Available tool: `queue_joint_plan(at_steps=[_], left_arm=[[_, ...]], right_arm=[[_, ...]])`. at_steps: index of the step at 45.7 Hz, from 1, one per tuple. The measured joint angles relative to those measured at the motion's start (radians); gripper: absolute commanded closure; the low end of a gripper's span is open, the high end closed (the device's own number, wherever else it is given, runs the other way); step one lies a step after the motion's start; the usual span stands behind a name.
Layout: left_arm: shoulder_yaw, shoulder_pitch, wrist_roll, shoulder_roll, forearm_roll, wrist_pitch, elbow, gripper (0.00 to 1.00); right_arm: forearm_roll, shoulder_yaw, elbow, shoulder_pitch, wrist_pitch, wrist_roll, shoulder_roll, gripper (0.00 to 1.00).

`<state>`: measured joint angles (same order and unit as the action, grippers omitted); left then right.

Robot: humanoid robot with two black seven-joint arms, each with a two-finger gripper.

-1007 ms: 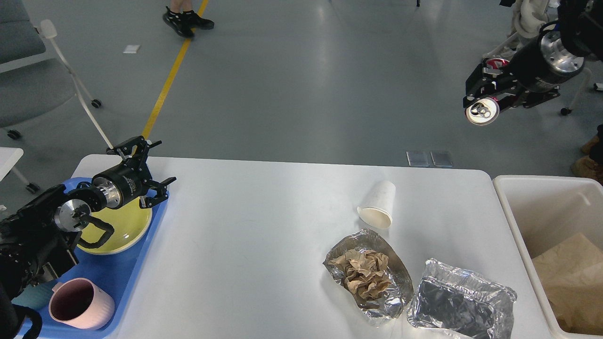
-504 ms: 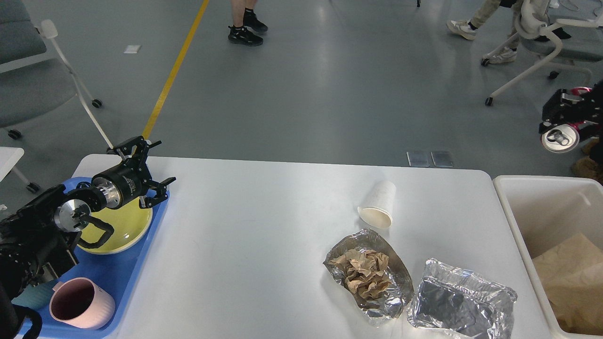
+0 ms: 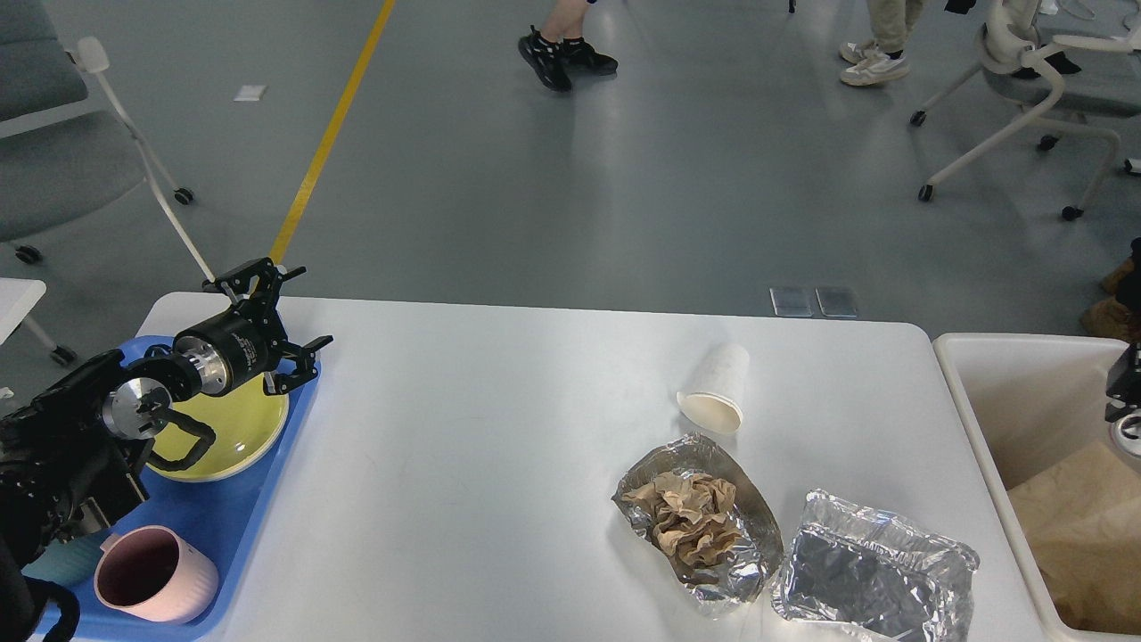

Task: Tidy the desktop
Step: 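Lift the red can and carry it over the white bin, then drop the red can into the white bin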

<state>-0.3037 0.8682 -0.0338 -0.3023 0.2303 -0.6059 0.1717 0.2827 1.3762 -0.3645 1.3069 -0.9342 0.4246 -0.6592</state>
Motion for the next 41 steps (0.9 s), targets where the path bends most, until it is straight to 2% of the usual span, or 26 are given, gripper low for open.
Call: queue_joint_plan(at_steps=[5,10,19,24,27,29,35,37,41], left_arm=[[0.000,0.000,0.000,0.000,0.000,0.000,0.000,0.04],[0.000,0.000,0.000,0.000,0.000,0.000,0.000,0.04],[0.000,0.000,0.000,0.000,0.000,0.000,0.000,0.04],[0.000,0.000,0.000,0.000,0.000,0.000,0.000,0.04],[0.000,0.000,0.000,0.000,0.000,0.000,0.000,0.04],[0.000,0.000,0.000,0.000,0.000,0.000,0.000,0.04],[0.000,0.000,0.000,0.000,0.000,0.000,0.000,0.04],[0.000,0.000,0.000,0.000,0.000,0.000,0.000,0.04],[0.000,0.000,0.000,0.000,0.000,0.000,0.000,0.04]], right_arm=[[0.000,-0.044,0.001,-0.097,0.124,-0.001,-0.001,1.00],[-0.005,-0.115,0.003,-0.202,0.305,-0.002,0.004,1.00],[-0.030,-0.224,0.003,-0.343,0.560,-0.003,0.011,1.00],[-0.047,-0.259,0.003,-0.389,0.653,-0.002,0.012,1.00],[-0.050,-0.266,0.003,-0.398,0.673,-0.001,0.012,1.00],[-0.051,-0.268,0.003,-0.400,0.680,-0.001,0.012,0.81],[-0.052,-0.269,0.002,-0.402,0.688,-0.001,0.012,0.37],[-0.052,-0.269,0.000,-0.402,0.689,-0.001,0.011,0.28],[-0.053,-0.268,-0.004,-0.402,0.689,-0.001,0.009,0.17]])
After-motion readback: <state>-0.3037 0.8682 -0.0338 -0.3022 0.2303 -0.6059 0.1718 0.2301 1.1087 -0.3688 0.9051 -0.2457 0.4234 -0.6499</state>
